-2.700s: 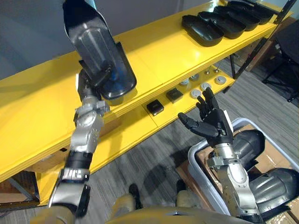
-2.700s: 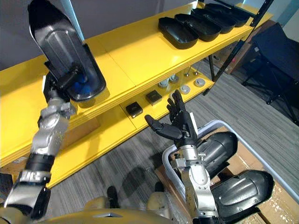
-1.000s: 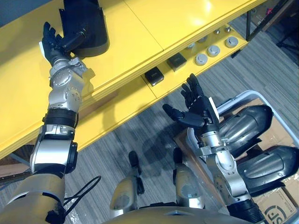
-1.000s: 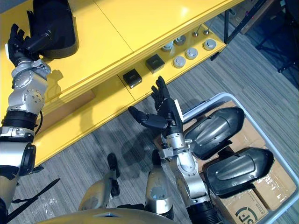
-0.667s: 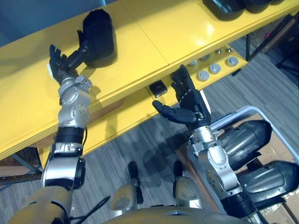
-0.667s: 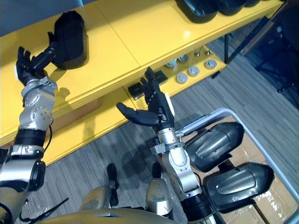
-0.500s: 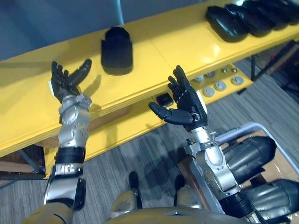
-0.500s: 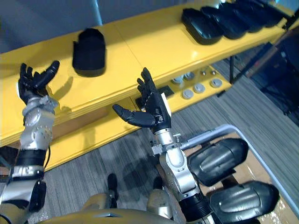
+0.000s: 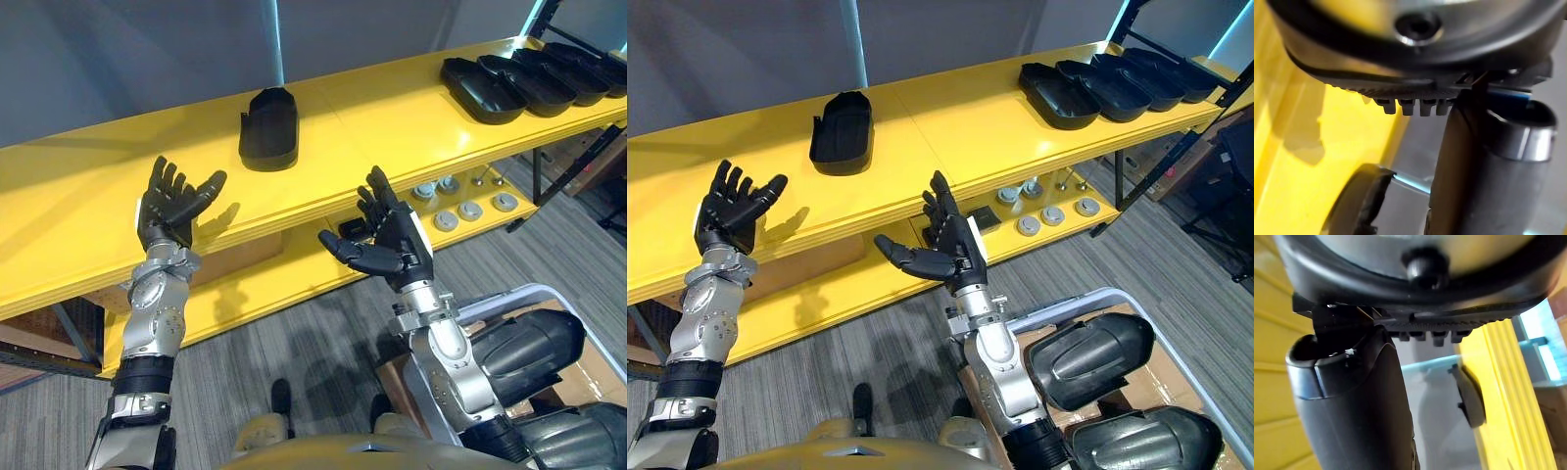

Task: Walk over and take three plastic housings, then place them on the shelf

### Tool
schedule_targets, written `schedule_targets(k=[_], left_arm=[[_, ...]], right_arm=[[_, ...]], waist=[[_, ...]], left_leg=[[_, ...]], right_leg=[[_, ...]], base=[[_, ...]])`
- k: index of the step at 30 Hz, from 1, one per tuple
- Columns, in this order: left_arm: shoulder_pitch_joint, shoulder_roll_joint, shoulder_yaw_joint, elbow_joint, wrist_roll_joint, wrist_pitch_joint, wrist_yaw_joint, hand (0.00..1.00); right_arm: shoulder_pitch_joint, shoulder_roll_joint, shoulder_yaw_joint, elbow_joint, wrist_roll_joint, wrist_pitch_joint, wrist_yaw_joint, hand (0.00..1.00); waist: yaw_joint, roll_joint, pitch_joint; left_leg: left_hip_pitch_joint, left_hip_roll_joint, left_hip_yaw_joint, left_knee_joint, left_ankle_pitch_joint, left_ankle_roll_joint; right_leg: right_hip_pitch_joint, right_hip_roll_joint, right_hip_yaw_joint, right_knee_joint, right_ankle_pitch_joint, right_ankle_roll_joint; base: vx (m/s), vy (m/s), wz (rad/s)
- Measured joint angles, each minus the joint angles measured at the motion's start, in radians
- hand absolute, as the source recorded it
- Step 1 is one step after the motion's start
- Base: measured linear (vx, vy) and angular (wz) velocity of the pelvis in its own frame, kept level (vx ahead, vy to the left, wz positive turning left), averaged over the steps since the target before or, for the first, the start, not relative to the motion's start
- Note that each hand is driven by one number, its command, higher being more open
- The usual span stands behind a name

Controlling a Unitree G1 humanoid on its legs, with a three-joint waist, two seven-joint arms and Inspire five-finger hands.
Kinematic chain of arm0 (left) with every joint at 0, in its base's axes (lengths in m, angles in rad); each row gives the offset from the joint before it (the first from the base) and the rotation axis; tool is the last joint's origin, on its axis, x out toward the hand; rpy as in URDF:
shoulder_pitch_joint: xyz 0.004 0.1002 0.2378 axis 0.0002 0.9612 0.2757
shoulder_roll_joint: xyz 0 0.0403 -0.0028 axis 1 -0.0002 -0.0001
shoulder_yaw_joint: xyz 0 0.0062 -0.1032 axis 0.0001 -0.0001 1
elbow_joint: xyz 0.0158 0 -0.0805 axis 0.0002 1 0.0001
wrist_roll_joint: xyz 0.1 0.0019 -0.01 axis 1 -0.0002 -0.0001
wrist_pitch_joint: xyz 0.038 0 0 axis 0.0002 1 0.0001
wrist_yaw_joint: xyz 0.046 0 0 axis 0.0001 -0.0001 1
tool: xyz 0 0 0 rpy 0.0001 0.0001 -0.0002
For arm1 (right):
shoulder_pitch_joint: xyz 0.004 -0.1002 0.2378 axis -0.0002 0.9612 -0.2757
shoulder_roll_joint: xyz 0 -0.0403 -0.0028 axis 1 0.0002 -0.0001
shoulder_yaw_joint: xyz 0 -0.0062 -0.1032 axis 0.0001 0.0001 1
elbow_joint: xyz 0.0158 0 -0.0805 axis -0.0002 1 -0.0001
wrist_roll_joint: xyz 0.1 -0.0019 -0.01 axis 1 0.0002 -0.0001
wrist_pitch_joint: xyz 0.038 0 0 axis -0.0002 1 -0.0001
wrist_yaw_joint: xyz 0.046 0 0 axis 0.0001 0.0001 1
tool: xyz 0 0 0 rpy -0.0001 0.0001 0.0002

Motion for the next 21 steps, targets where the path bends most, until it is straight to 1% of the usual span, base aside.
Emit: schedule_targets(k=[2, 4, 9, 11, 12, 13, 15, 17, 19, 21], left_arm=[[0.0, 0.0, 0.0, 0.0, -0.025, -0.028, -0.027, 1.0], [0.0, 0.001, 0.0, 0.0, -0.029, -0.058, -0.036, 1.0], [-0.006, 0.011, 0.0, 0.002, -0.049, -0.082, -0.055, 1.0], [-0.026, 0.027, -0.001, 0.043, -0.066, -0.089, -0.055, 1.0], [-0.057, 0.039, -0.01, 0.098, -0.068, -0.09, -0.047, 1.0], [-0.085, 0.043, -0.017, 0.141, -0.069, -0.089, -0.036, 1.0], [-0.11, 0.045, -0.017, 0.176, -0.075, -0.089, -0.026, 1.0], [-0.156, 0.052, -0.017, 0.217, -0.106, -0.089, -0.01, 1.0], [-0.181, 0.063, -0.017, 0.232, -0.112, -0.089, 0.007, 1.0], [-0.212, 0.071, -0.017, 0.234, -0.111, -0.089, 0.05, 1.0]], right_arm=[[0.014, -0.003, -0.036, 0.001, 0.0, 0.0, 0.006, 1.0], [0.021, -0.026, -0.07, 0.002, 0.0, 0.0, 0.01, 1.0], [0.052, -0.049, -0.118, 0.002, 0.001, 0.0, 0.032, 1.0], [0.061, -0.072, -0.121, 0.002, 0.001, 0.001, 0.045, 1.0], [0.065, -0.075, -0.132, 0.001, 0.001, 0.001, 0.057, 1.0], [0.068, -0.075, -0.142, 0.001, 0.001, 0.001, 0.059, 1.0], [0.068, -0.081, -0.153, -0.001, 0.001, 0.002, 0.062, 1.0], [0.067, -0.103, -0.173, -0.006, 0.004, 0.002, 0.073, 1.0], [0.067, -0.105, -0.182, -0.006, 0.009, 0.004, 0.073, 1.0], [0.066, -0.106, -0.192, -0.008, 0.02, 0.004, 0.072, 1.0]], waist=[[-0.004, 0.006, -0.004], [-0.021, 0.014, -0.009], [-0.035, 0.026, -0.014], [-0.048, 0.028, -0.014], [-0.054, 0.029, -0.013], [-0.055, 0.03, -0.011], [-0.061, 0.035, -0.006], [-0.079, 0.044, 0.015], [-0.082, 0.044, 0.04], [-0.082, 0.047, 0.073]], left_leg=[[0.0, 0.001, 0.006, 0.002, 0.003, 0.004], [0.001, 0.0, 0.014, 0.003, 0.003, 0.004], [0.001, 0.007, 0.047, 0.003, -0.003, 0.001], [0.0, 0.017, 0.061, 0.002, -0.006, -0.002], [-0.001, 0.017, 0.065, 0.002, -0.009, -0.004], [-0.004, 0.018, 0.077, 0.001, -0.015, -0.011], [-0.017, 0.019, 0.085, 0.0, -0.015, -0.011], [-0.038, 0.023, 0.089, 0.0, -0.009, -0.01], [-0.038, 0.025, 0.096, 0.002, -0.008, -0.01], [-0.044, 0.027, 0.101, 0.003, -0.008, -0.01]], right_leg=[[-0.001, 0.001, 0.007, 0.0, 0.004, 0.004], [-0.004, 0.0, 0.014, -0.001, 0.007, 0.01], [-0.027, 0.005, 0.05, 0.002, 0.009, 0.007], [-0.038, 0.008, 0.071, 0.001, 0.013, 0.004], [-0.043, 0.01, 0.077, 0.001, 0.016, 0.003], [-0.058, 0.014, 0.093, 0.003, 0.017, 0.002], [-0.076, 0.015, 0.103, 0.009, 0.022, 0.002], [-0.106, 0.015, 0.111, 0.019, 0.025, 0.002], [-0.11, 0.018, 0.12, 0.019, 0.029, 0.002], [-0.121, 0.019, 0.125, 0.022, 0.031, 0.003]], base=[[0.04, -0.017, -0.1], [0.03, -0.01, -0.09], [0.0, -0.008, -0.22], [-0.02, -0.021, -0.25], [-0.04, -0.006, -0.24], [-0.05, 0.005, -0.26], [-0.05, 0.004, -0.18], [-0.03, -0.012, -0.07], [-0.01, -0.008, -0.13], [0.0, -0.011, -0.09]])
